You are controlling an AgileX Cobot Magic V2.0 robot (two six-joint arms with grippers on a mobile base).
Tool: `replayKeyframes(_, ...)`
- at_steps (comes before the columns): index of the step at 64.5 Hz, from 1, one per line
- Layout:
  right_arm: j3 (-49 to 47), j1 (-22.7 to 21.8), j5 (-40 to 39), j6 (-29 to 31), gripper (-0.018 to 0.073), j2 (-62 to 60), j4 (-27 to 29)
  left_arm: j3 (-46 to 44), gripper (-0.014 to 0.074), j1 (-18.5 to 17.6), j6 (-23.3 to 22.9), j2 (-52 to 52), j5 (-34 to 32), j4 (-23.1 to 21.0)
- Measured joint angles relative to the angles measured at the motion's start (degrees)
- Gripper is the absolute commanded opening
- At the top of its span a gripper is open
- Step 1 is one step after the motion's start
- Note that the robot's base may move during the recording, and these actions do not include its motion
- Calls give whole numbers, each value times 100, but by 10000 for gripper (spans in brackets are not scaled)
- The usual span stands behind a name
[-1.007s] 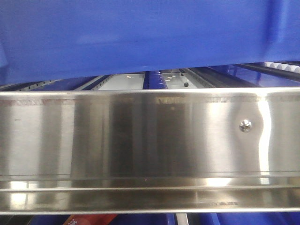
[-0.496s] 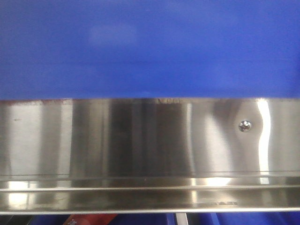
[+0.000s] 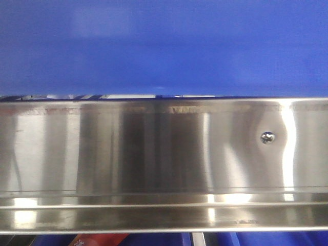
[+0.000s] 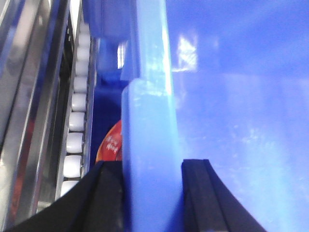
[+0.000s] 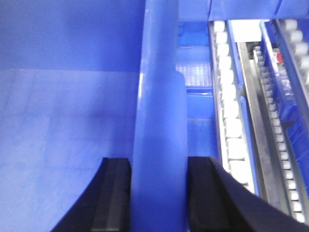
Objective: Move blue bin to conveyor side
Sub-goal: 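Lift the blue bin with both grippers and pull it off the shelf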
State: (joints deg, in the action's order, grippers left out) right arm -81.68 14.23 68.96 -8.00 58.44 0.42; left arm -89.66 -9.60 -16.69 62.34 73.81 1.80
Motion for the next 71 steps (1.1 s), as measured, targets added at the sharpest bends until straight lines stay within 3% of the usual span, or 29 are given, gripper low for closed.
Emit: replayKeyframes(71,-43,0,-169,0,-88,-266,-42,0,-20,0,-11,-80,36,-90)
